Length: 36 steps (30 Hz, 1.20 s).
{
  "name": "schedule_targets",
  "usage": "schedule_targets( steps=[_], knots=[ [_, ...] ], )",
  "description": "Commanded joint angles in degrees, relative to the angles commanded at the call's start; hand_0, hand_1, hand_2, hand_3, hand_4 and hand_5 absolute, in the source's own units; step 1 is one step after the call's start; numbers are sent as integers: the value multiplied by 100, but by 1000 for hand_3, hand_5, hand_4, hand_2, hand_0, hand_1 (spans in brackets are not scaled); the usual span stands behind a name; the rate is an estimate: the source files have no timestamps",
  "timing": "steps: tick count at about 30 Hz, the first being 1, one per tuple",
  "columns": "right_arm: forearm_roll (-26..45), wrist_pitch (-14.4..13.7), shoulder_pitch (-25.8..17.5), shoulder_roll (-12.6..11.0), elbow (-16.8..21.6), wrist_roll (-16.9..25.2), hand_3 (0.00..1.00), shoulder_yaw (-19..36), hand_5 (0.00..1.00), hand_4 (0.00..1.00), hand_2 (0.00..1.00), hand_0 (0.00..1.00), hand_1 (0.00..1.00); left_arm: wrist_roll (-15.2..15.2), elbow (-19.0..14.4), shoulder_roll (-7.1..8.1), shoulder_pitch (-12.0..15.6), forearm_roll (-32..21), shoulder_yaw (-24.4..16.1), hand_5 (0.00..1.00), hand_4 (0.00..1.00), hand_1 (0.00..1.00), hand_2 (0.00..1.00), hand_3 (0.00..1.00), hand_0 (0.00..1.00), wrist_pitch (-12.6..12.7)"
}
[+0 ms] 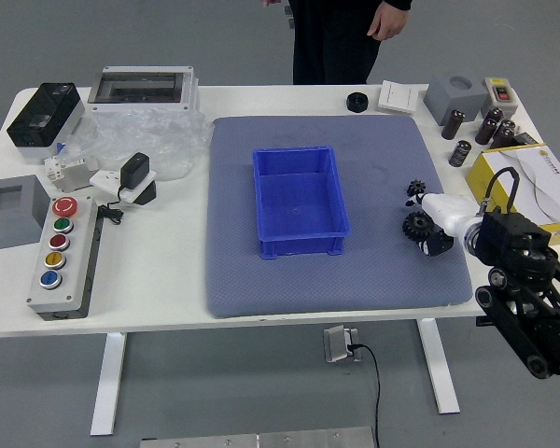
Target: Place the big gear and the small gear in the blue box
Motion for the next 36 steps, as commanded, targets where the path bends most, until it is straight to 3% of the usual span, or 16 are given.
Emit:
schedule_targets(
  steps=[23,24,29,30,35,36],
  knots=[
    [0,15,130,12,-189,-19,836,-253,47,653,867,898,815,-1,0,1,-6,7,1,253,563,759,748,681,789,-2],
    [0,15,137,10,-193,-22,776,-268,69,636,825,878,774,-1,0,1,-7,7,1,252,564,758,748,682,789,-2],
    [0,-8,165,8,-236,-38,776,-322,69,636,825,878,774,2,0,-2,-5,7,10,252,564,758,748,682,789,-5],
    [0,-12,166,8,-243,-39,704,-325,93,599,749,835,725,3,0,-2,-5,8,10,252,565,757,748,681,787,-5],
    [0,-44,165,9,-282,-43,704,-335,93,599,749,835,725,2,0,1,-3,22,8,252,565,757,748,681,787,-4],
    [0,-50,165,9,-288,-44,674,-337,140,539,704,784,683,1,0,1,-4,23,8,252,567,758,747,683,788,-4]
  ],
)
